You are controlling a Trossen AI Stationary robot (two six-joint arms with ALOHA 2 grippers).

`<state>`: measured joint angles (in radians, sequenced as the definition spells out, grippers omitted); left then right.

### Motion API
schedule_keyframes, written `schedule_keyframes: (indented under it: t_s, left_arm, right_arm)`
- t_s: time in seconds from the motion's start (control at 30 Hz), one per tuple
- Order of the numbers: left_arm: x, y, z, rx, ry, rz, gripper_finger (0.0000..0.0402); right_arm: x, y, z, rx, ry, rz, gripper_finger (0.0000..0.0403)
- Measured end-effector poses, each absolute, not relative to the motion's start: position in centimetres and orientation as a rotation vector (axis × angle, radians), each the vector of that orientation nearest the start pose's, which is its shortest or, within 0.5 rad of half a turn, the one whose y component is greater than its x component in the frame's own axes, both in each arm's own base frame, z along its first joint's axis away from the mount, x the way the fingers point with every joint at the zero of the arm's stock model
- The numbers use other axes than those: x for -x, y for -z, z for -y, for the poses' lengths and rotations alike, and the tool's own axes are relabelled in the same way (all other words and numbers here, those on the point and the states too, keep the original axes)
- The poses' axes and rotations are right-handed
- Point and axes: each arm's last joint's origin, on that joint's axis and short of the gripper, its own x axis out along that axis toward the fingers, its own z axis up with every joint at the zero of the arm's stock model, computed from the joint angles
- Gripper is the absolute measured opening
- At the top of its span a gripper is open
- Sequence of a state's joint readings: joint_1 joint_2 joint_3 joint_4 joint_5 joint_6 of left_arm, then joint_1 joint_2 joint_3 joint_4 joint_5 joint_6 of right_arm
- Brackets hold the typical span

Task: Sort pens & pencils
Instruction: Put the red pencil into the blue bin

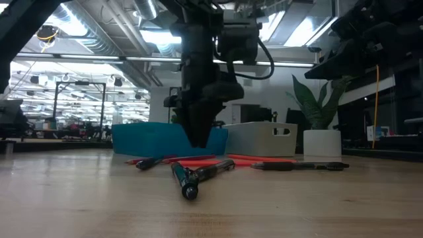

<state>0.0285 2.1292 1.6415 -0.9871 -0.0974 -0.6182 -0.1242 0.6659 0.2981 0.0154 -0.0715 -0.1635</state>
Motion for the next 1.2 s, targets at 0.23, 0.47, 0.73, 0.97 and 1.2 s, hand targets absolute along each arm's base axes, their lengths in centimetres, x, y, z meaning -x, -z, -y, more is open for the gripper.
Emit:
schedule_keyframes:
  t_s: [0.23,0.47,0.73,0.97,1.2]
  left_arm:
    - [-41.3,-16.9,-2.1,0.461,-0.567,-1.386,0.0102]
    - [-41.3,-16.9,-2.3,0.486,-0.586,-1.382,0.0102]
    - [-41.3,-16.8,-2.4,0.495,-0.595,-1.382,0.0102]
    - [-41.2,-15.6,-3.0,0.496,-0.620,-1.426,0.0102]
    - [-41.3,-15.0,-3.4,0.510,-0.623,-1.439,0.0102]
  right_arm:
    - [-15.2,-20.1,1.7,0.127,0.023,-0.354,0.0115]
    - [-15.2,-20.1,1.7,0.127,0.023,-0.356,0.0115]
    - [-15.2,-20.1,1.7,0.127,0.023,-0.357,0.0115]
    - [-15.2,-20.1,1.7,0.126,0.023,-0.359,0.0115]
    - [-15.2,-20.0,1.7,0.125,0.022,-0.367,0.0115]
